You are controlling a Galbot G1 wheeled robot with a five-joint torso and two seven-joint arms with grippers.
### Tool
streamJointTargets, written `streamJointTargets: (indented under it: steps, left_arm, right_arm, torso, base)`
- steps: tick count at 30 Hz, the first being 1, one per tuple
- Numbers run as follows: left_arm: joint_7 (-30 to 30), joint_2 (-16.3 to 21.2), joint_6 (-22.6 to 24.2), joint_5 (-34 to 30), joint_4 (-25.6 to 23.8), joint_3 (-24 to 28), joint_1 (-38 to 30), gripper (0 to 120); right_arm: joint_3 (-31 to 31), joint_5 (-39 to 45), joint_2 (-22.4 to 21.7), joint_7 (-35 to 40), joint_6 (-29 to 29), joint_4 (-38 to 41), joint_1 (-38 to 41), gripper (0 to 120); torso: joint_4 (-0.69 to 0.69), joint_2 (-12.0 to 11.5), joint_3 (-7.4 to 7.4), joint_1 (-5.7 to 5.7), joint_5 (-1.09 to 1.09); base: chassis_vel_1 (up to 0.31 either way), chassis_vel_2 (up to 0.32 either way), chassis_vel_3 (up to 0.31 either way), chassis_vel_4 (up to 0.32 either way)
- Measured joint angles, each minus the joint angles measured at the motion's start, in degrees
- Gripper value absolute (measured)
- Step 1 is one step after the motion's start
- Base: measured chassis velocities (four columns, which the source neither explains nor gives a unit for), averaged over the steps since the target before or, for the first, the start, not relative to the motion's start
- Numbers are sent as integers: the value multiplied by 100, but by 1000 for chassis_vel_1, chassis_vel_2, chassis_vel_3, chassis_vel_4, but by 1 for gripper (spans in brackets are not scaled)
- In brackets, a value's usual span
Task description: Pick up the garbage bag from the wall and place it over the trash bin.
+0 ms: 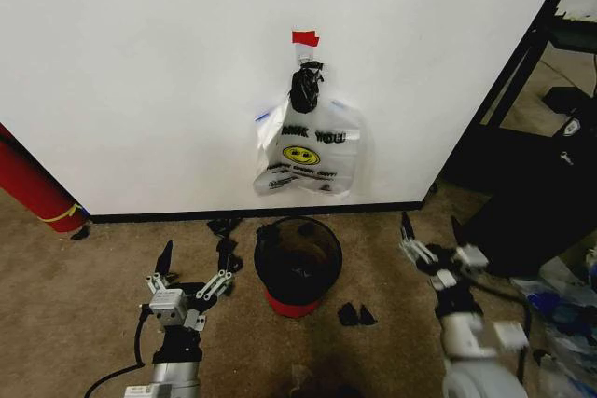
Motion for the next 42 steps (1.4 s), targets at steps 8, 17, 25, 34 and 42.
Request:
streamJointTargets:
  steps: [8, 17, 25, 34, 42]
  left_arm:
    - [-21, -246, -66, 215, -104, -178, 220, 100]
    - [-55, -654, -143, 275, -150, -305, 381, 100]
    - [-54, -777, -175, 268, -67, -402, 313, 100]
    - [-66, -844, -269, 209, -59, -465, 334, 100]
    - [-45, -816, -267, 11, -102, -566, 281, 100]
  right_arm:
    - [-1329, 631, -165, -224, -234, -1189, 1986, 100]
    - [-2137, 763, 94, -225, -259, -2570, 3624, 100]
    - [-2573, 793, 183, -409, -170, -3563, 4739, 100]
    - [-2809, 819, 88, -687, -68, -4052, 5240, 99]
    - [-2788, 834, 25, -731, -49, -4145, 5376, 86]
  torso:
    - [1, 0, 0, 0, 0]
    - [0, 0, 0, 0, -1]
    - [0, -1, 0, 1, -2]
    - [-1, 0, 0, 1, -2]
    - [-2, 0, -1, 0, -1]
  base:
    - [0, 0, 0, 0]
    - [0, 0, 0, 0]
    - [0, 0, 0, 0]
    - [0, 0, 0, 0]
    - [0, 0, 0, 0]
